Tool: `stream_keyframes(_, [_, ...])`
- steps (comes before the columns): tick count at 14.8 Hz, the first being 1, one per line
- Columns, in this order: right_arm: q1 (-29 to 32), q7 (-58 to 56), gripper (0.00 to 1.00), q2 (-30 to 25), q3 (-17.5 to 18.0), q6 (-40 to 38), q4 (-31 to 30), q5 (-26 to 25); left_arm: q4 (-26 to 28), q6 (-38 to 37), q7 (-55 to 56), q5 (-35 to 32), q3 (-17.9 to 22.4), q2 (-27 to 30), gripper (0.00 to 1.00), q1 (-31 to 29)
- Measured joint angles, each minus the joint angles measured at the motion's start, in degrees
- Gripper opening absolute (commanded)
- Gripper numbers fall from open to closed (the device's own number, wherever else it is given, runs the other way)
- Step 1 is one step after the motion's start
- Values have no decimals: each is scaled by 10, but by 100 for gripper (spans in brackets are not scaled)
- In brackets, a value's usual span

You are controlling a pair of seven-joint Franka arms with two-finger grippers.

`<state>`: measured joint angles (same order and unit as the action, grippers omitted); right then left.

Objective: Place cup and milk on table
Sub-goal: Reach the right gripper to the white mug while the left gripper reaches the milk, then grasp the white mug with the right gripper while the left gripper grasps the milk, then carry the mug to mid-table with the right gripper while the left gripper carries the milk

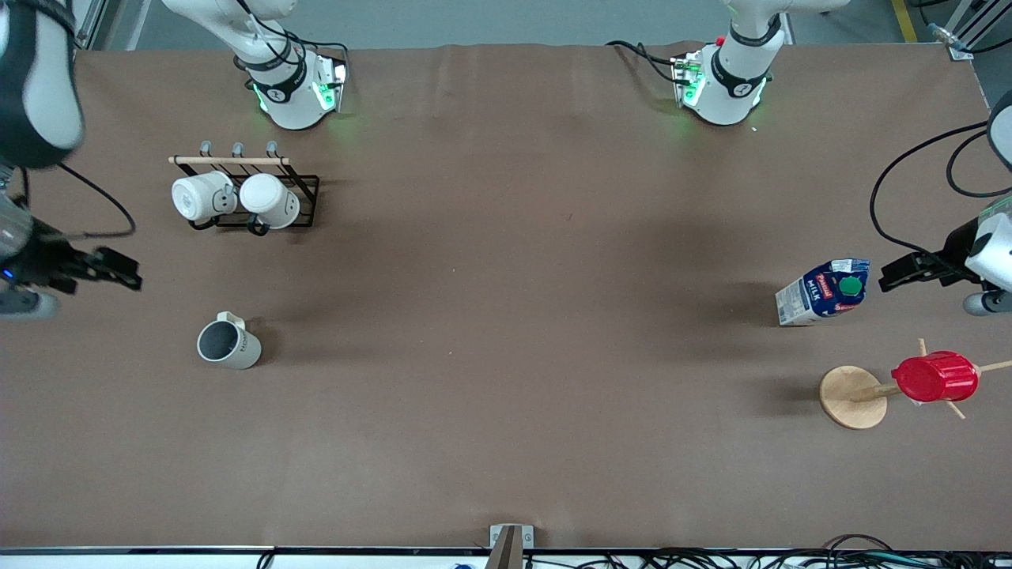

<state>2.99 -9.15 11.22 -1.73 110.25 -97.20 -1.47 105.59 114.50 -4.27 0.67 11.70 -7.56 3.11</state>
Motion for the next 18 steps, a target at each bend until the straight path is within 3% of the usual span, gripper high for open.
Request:
stream_keyframes(6, [3, -68, 100, 128, -3, 183, -52, 0, 31, 33, 0, 17, 0, -24, 100, 4])
stream_keyframes(13, [11, -95, 100, 164, -5, 290, -111, 0, 61, 70, 0, 18, 0, -46, 100, 8])
stream_keyframes(14, [11, -95, 96, 165, -5, 296, -117, 0, 62, 73, 0, 18, -1, -49, 100, 8])
stream_keyframes(15, [11, -96, 83, 166, -5, 303, -121, 0, 63, 76, 0, 18, -1, -51, 100, 8])
stream_keyframes(18, [11, -96, 24, 178, -4, 323, -125, 0, 76, 91, 0, 18, -2, -55, 100, 9])
